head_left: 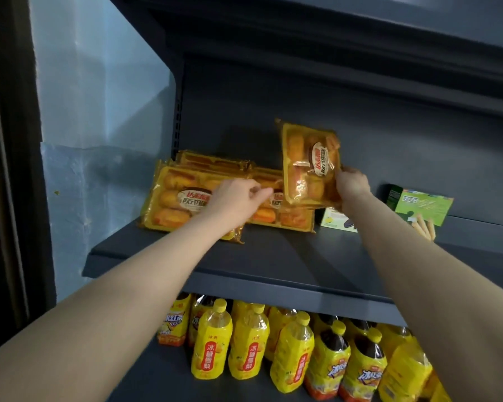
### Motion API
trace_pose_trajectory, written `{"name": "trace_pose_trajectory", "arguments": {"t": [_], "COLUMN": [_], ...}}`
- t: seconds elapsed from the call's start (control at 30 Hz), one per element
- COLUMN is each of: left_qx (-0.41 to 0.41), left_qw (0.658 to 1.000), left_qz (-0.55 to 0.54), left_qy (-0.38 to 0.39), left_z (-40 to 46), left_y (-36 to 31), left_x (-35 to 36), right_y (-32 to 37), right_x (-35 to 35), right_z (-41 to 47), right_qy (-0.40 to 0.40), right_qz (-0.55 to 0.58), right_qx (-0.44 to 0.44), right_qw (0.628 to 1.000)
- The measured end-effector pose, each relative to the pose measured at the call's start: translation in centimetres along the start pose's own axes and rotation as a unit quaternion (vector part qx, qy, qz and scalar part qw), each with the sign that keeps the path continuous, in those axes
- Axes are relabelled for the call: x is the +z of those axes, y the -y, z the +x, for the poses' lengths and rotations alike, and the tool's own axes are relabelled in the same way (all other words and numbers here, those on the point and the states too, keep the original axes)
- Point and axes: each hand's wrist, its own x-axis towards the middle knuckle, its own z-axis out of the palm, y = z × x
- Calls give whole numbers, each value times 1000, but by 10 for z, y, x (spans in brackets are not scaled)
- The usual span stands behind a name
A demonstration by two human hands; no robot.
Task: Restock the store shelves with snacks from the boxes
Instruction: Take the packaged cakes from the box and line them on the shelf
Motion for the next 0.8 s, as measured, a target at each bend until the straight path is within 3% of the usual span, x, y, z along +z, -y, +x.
{"name": "trace_pose_trajectory", "arguments": {"t": [0.07, 0.13, 0.2, 0.27, 0.33, 0.4, 0.5, 0.63, 0.7, 0.8], "left_qx": [-57, -72, -70, -45, 1, 38, 65, 78, 82, 74], "left_qw": [994, 984, 976, 987, 999, 998, 994, 995, 996, 992], "left_qz": [-71, -159, -205, -153, -37, 41, 75, 24, 9, 103], "left_qy": [54, 47, 16, 11, 24, 41, 46, 57, 30, 1], "left_z": [13, 25, 35, 41, 41, 40, 37, 35, 30, 20], "left_y": [-25, -42, -49, -47, -40, -36, -34, -18, -8, 13], "left_x": [19, 29, 28, 20, 7, -4, -14, -15, -18, -30], "right_y": [-1, -2, -7, -12, -10, 0, 18, 26, 22, 5], "right_x": [1, -3, -11, -25, -40, -49, -49, -38, -37, -42], "right_z": [-5, -13, -14, -5, 1, -1, -5, -7, -1, 21], "right_qy": [43, 87, 120, 62, -27, -51, 70, 204, 214, 220], "right_qz": [60, 45, -17, -132, -254, -337, -420, -374, -359, -313], "right_qx": [42, 30, -4, -92, -234, -365, -424, -380, -340, -251], "right_qw": [996, 995, 993, 985, 938, 866, 799, 821, 842, 889]}}
